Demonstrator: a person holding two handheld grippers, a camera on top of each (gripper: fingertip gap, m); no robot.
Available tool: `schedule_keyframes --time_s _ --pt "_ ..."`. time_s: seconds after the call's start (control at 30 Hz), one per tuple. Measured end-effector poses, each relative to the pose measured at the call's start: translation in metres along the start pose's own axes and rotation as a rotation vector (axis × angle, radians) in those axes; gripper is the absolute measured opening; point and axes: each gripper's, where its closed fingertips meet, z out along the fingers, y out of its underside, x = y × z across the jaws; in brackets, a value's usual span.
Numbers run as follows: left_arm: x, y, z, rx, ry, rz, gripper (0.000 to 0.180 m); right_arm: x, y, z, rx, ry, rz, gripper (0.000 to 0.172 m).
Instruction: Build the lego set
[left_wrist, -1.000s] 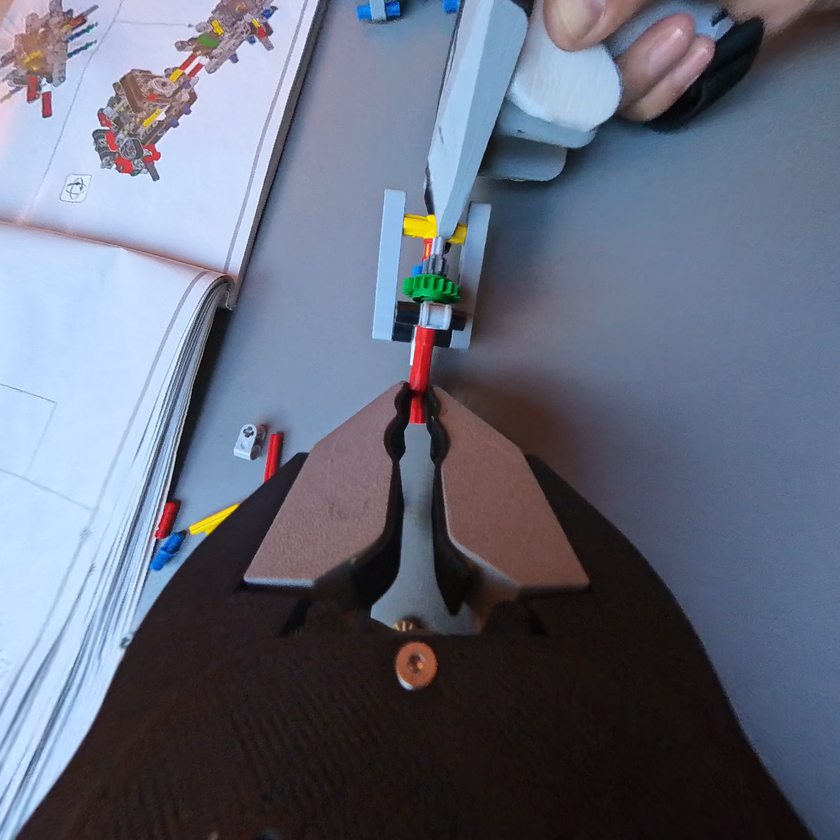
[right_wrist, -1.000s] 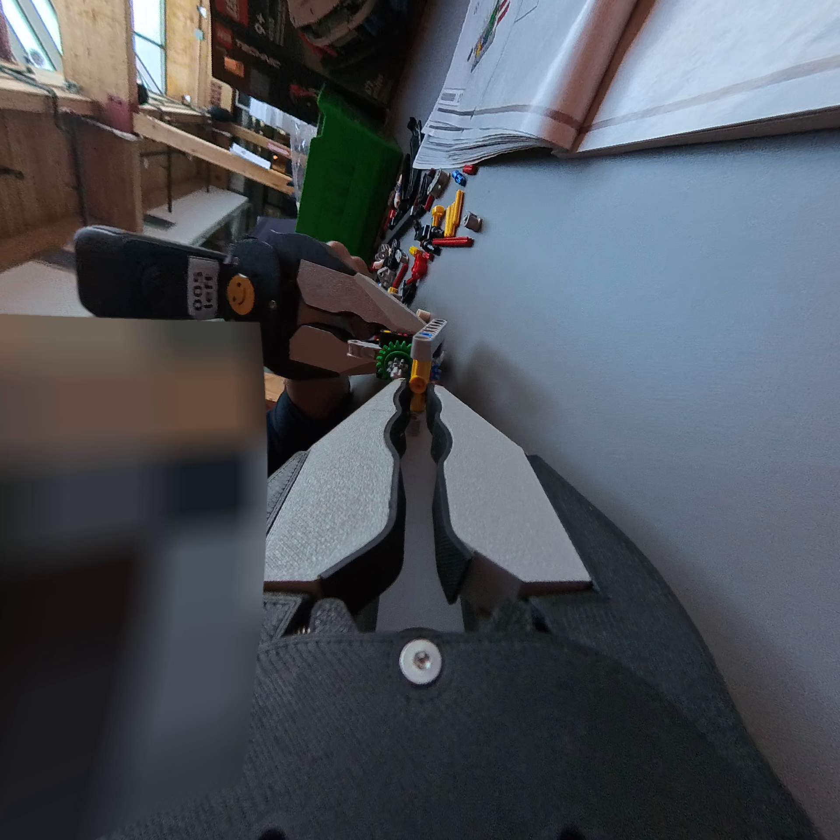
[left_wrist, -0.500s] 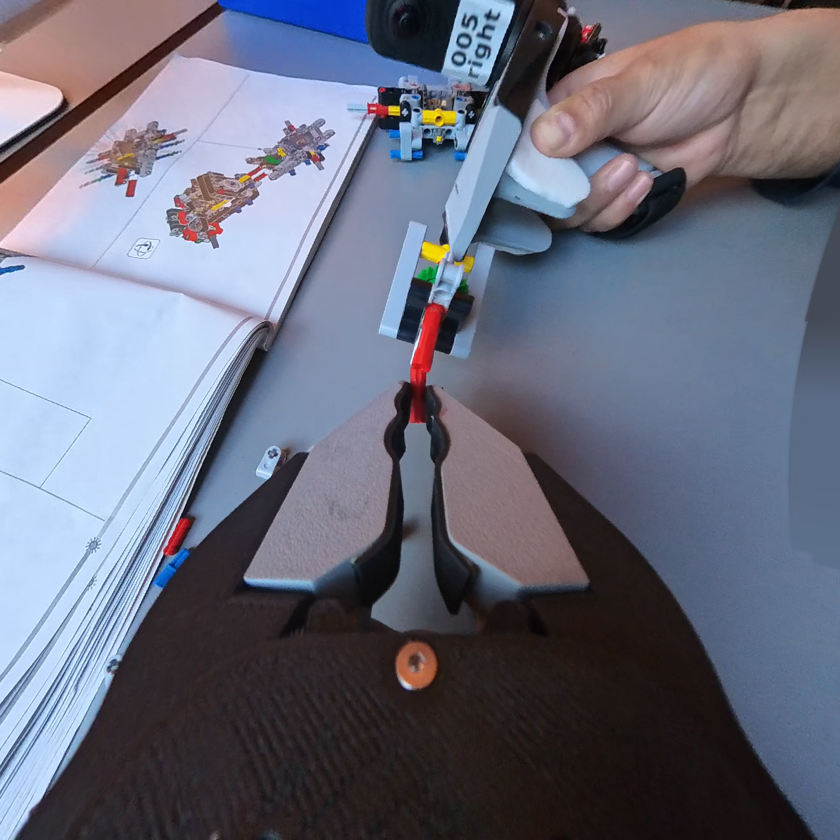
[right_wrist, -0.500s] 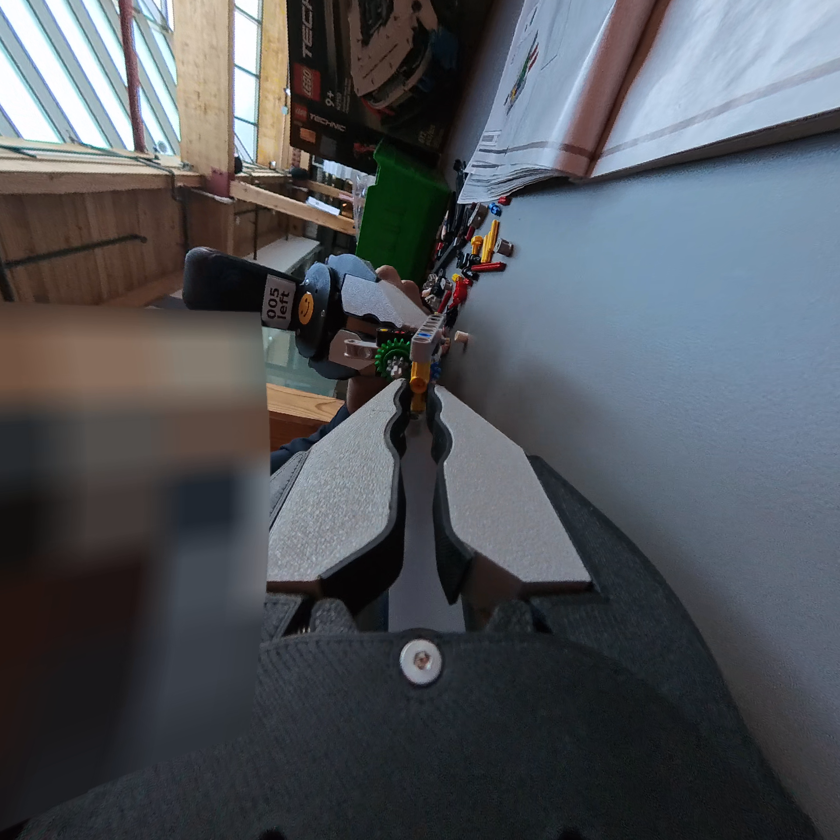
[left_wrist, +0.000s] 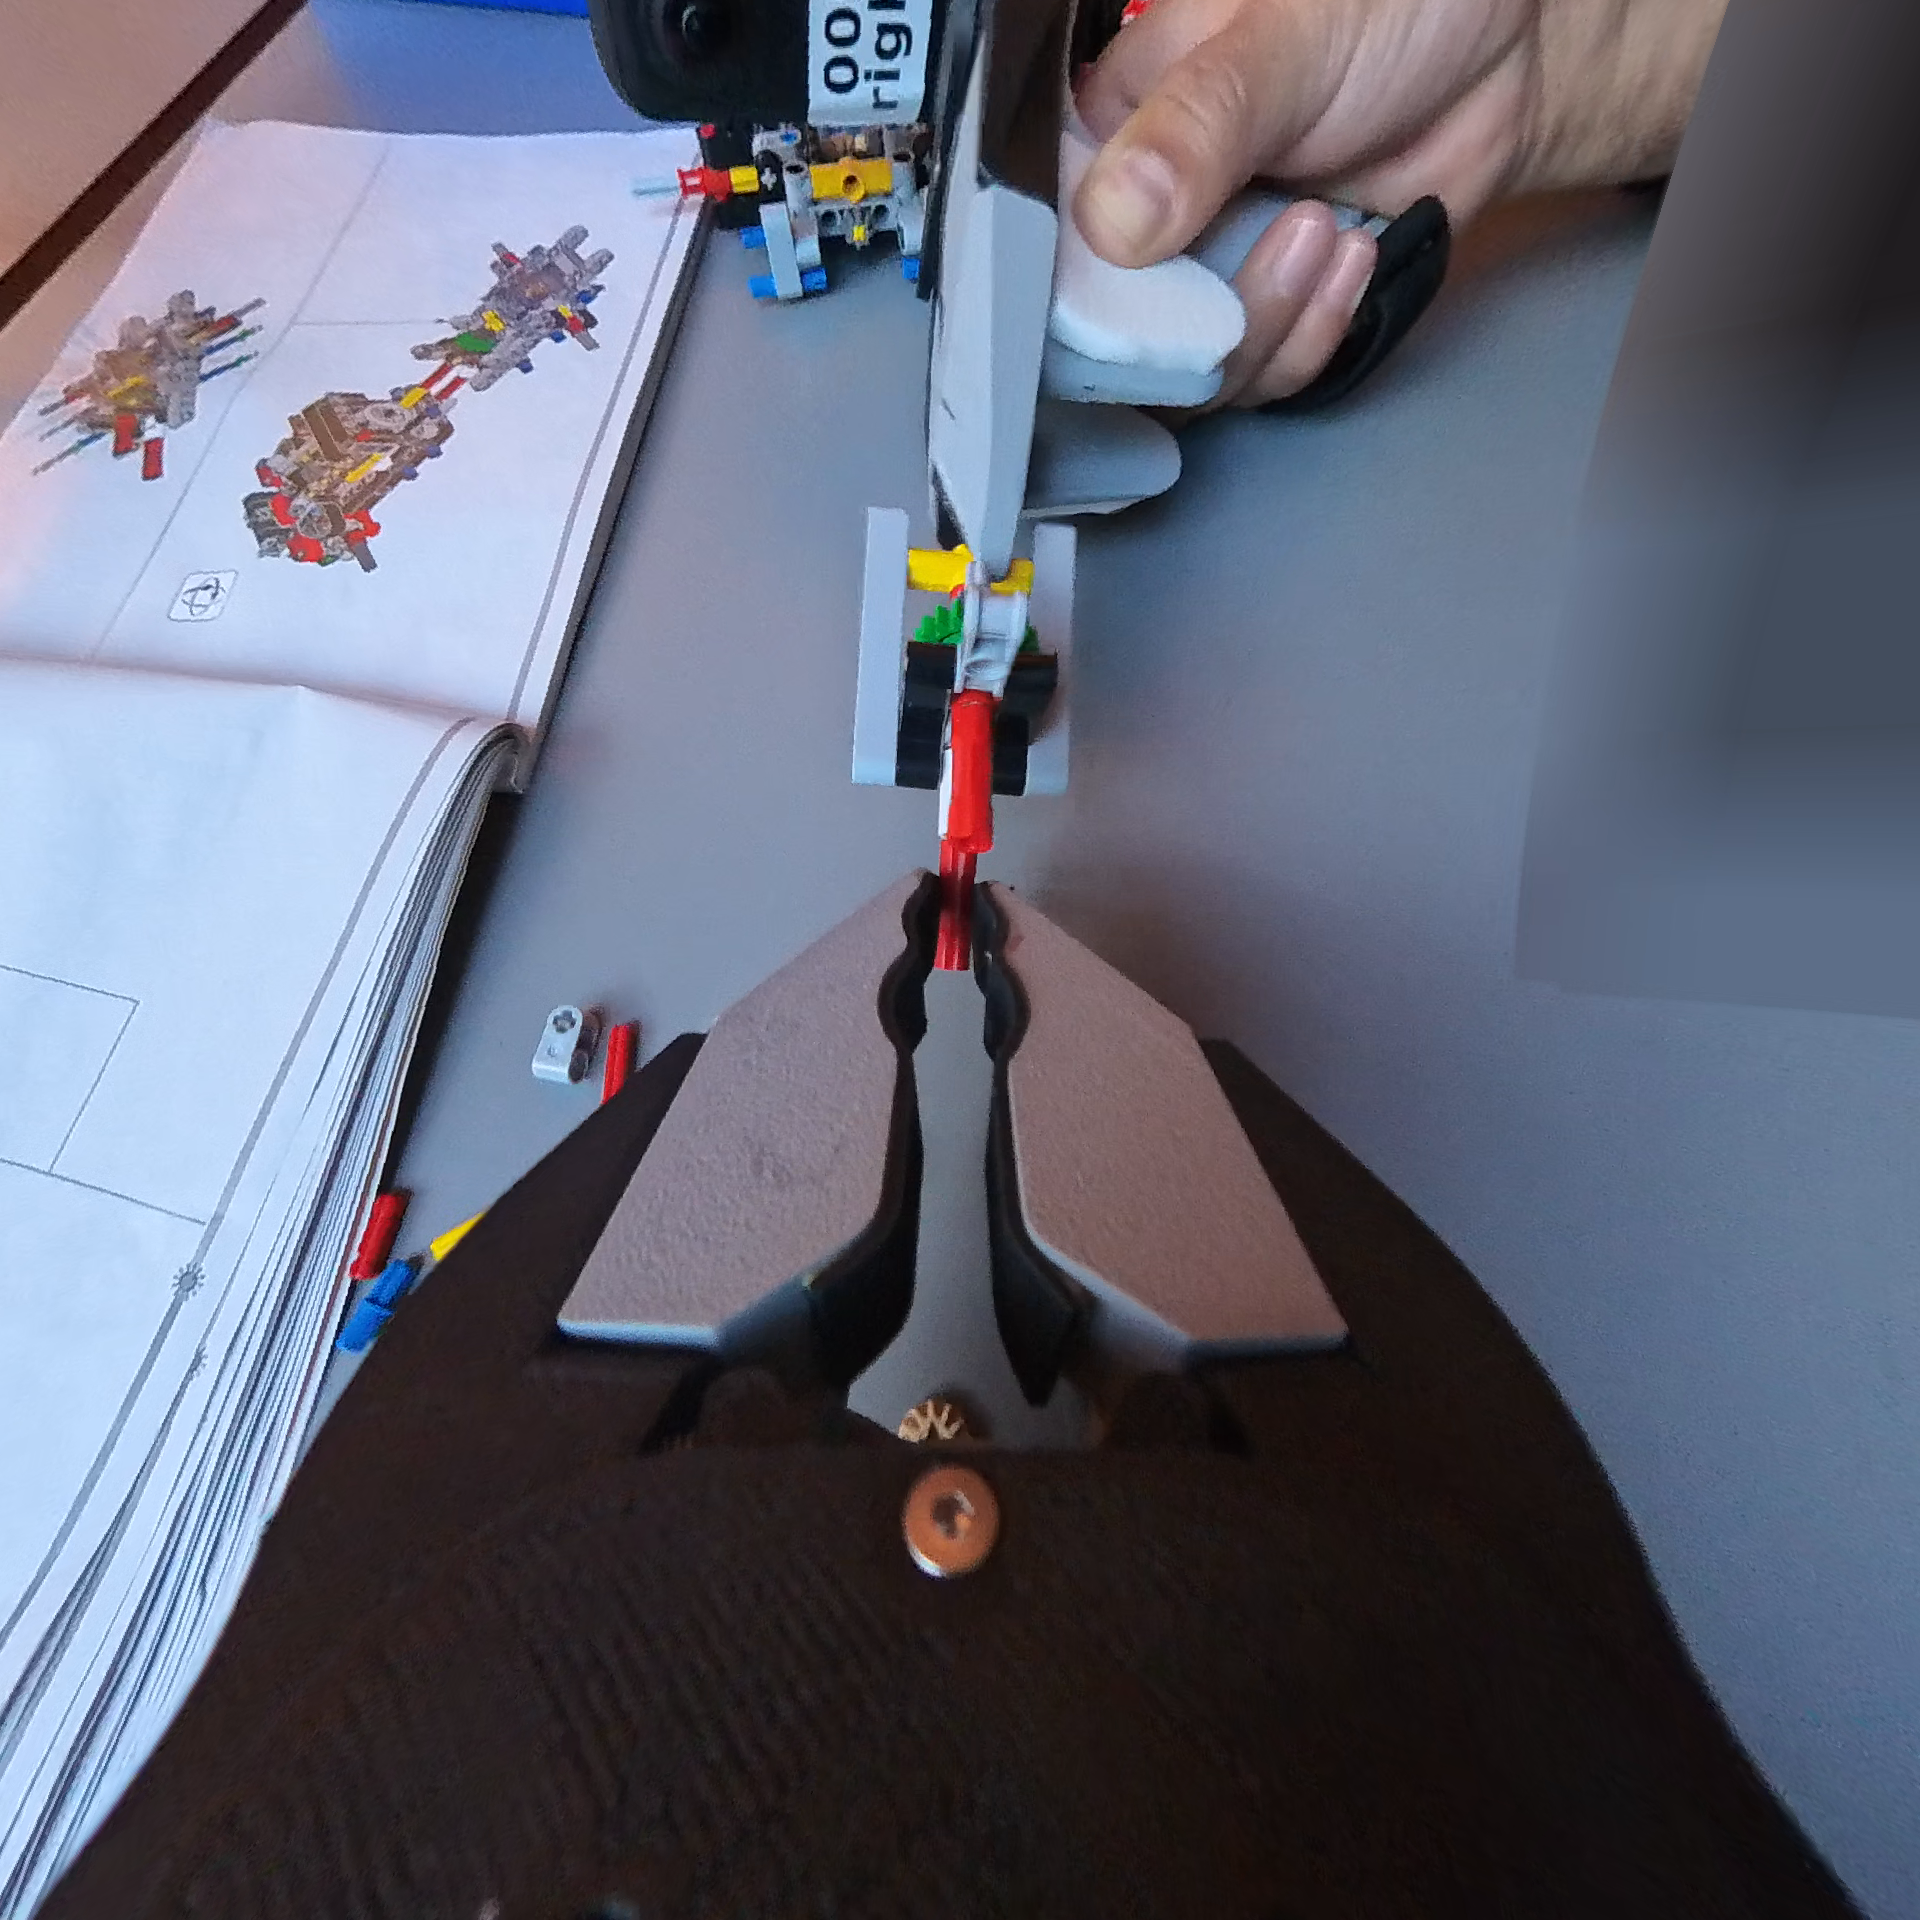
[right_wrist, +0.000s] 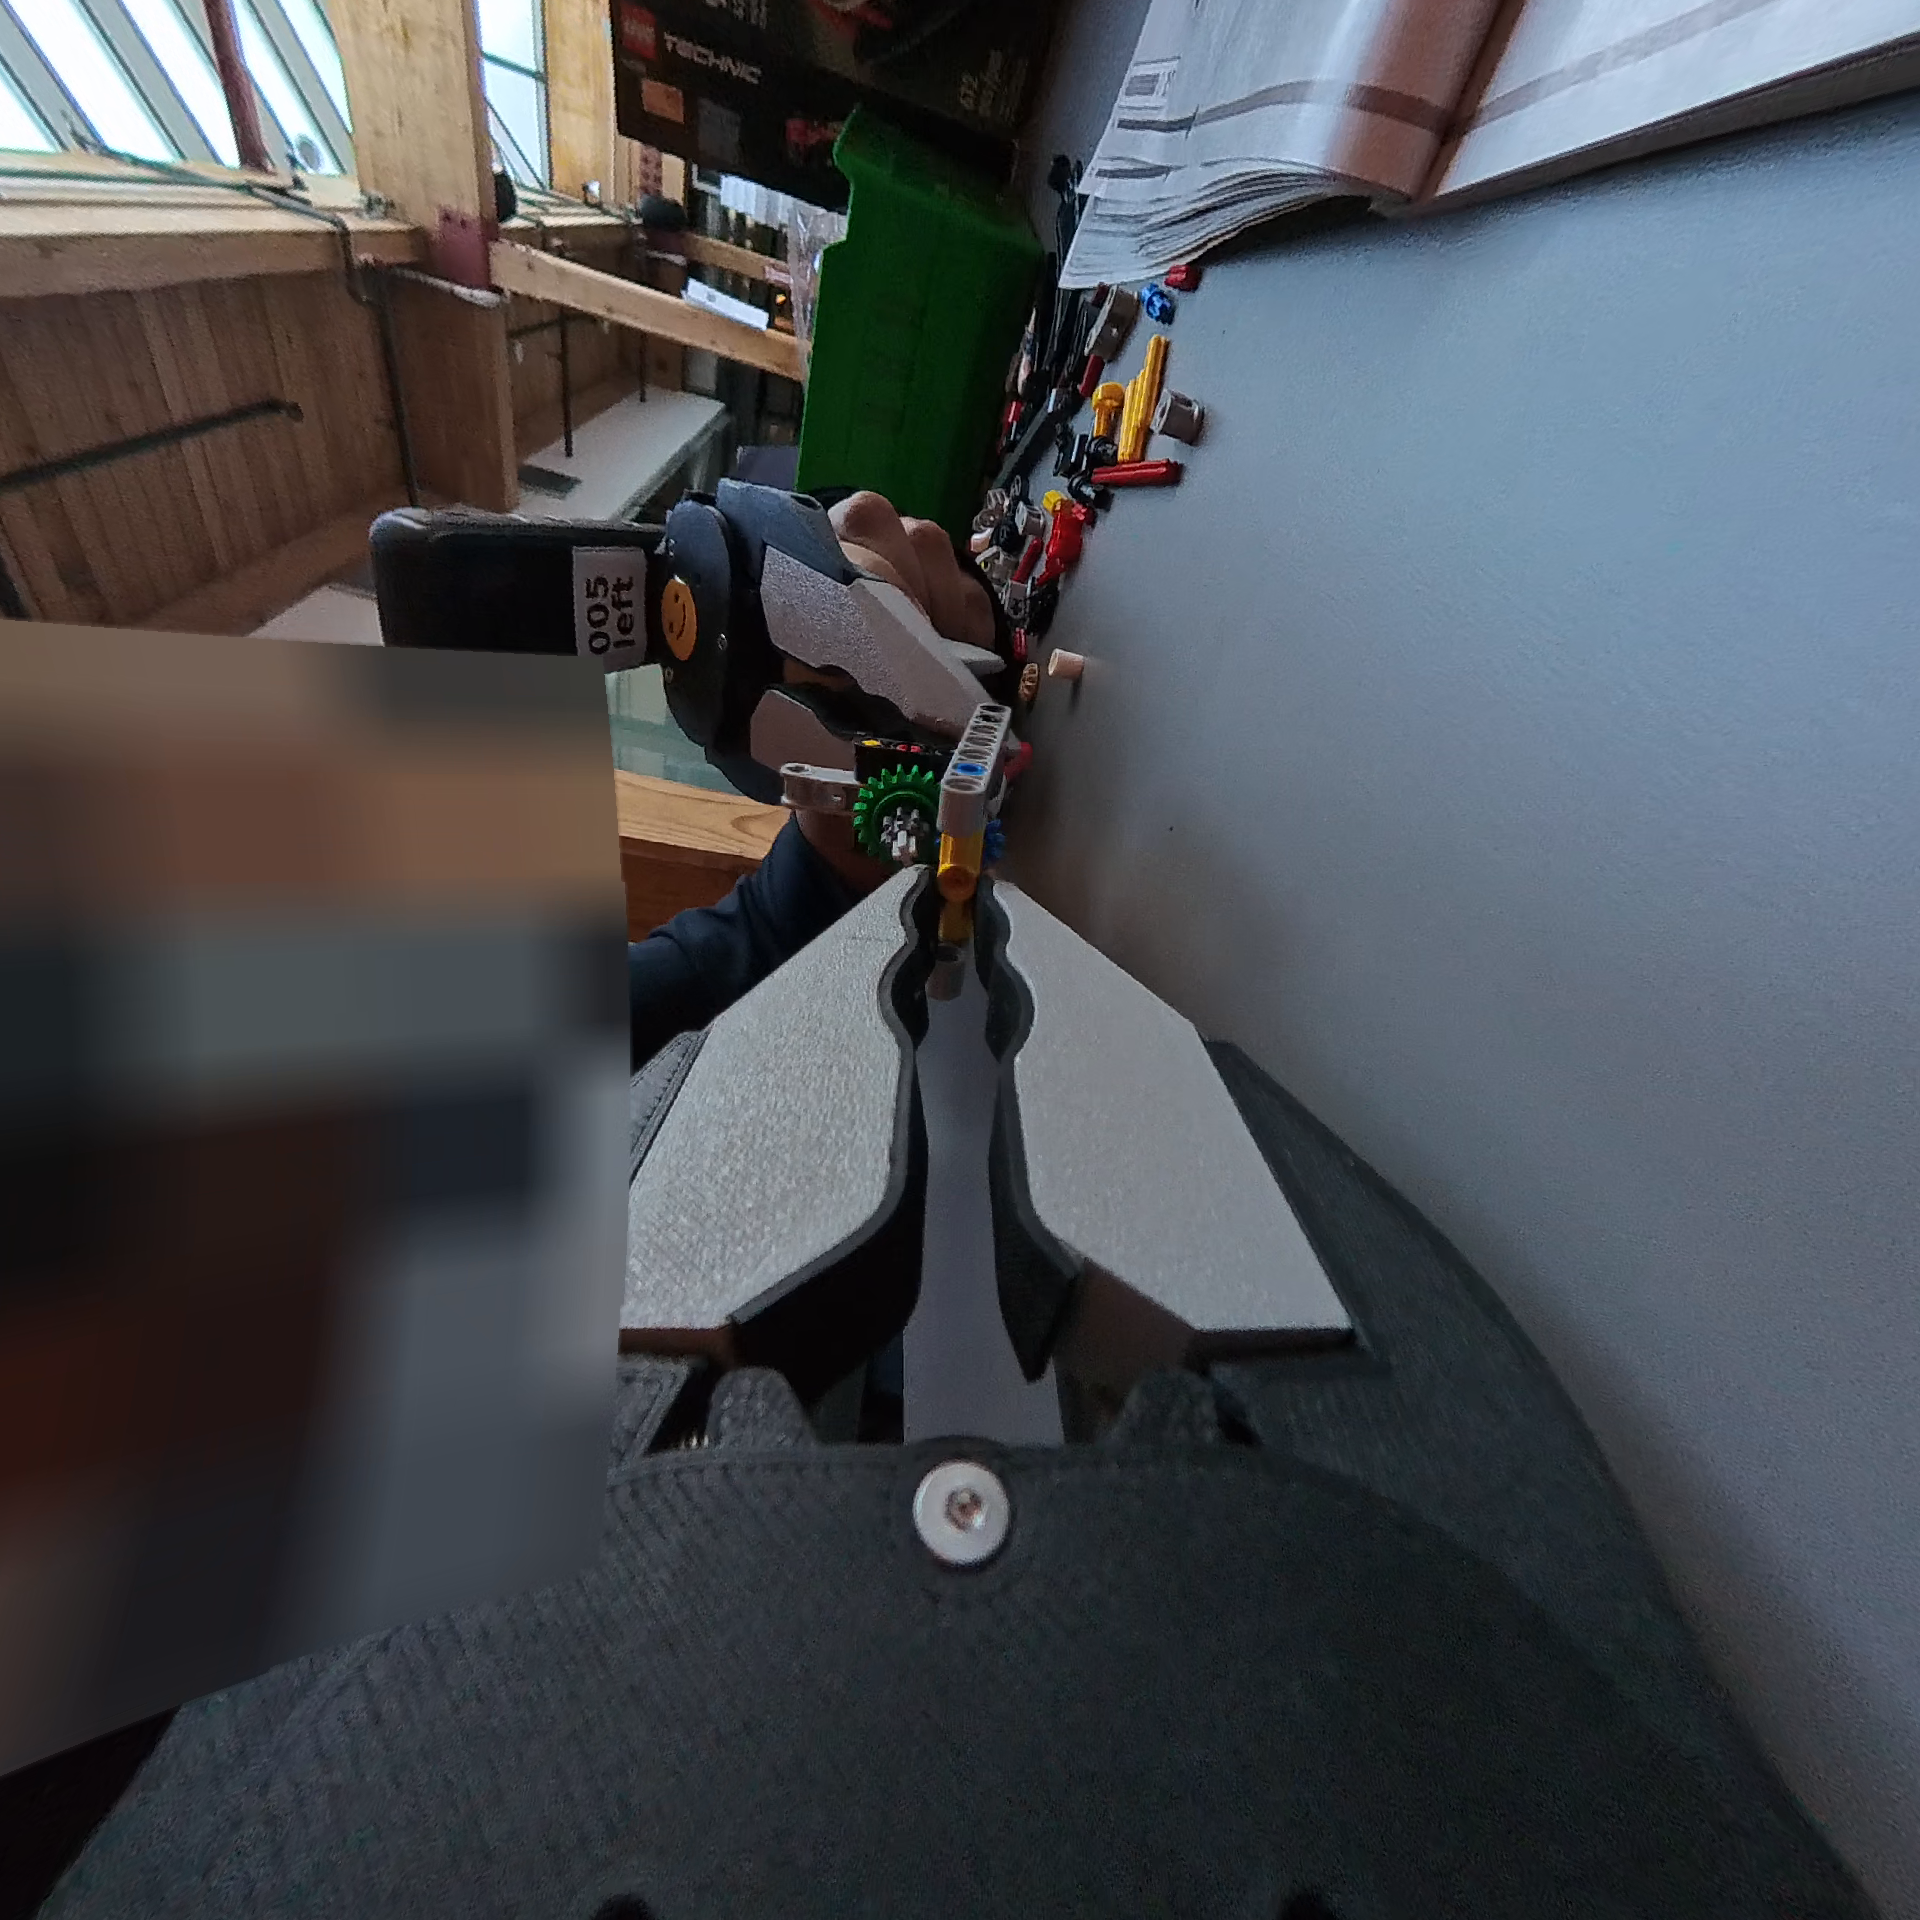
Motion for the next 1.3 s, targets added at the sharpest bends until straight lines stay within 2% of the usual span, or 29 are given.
schedule_keyframes --time_s 0.03,0.2,0.43,0.6,0.73,1.0,1.3 --pt "-0.001 0.001 0.000 -0.006 -0.003 -0.011 0.001 0.001 0.001 0.001 -0.005 0.006 -0.003 0.004" --pt "0.003 0.014 0.008 -0.107 -0.002 -0.017 0.001 0.005 0.005 0.005 -0.032 0.058 -0.042 0.004" --pt "0.009 0.014 0.008 -0.109 0.029 -0.014 0.001 0.006 0.005 0.005 -0.057 0.062 -0.040 0.003" --pt "0.000 0.016 0.007 -0.115 -0.001 -0.091 0.001 0.012 0.011 0.009 -0.102 0.139 -0.097 0.004" --pt "0.006 0.016 0.007 -0.117 0.015 -0.043 0.000 0.011 0.008 0.008 -0.086 0.116 -0.065 0.003" --pt "0.004 0.016 0.006 -0.117 0.007 -0.065 0.000 0.015 0.010 0.009 -0.105 0.154 -0.087 0.003" --pt "0.004 0.011 0.004 -0.078 0.026 -0.096 0.000 0.008 0.004 0.008 -0.060 0.069 -0.036 0.004"
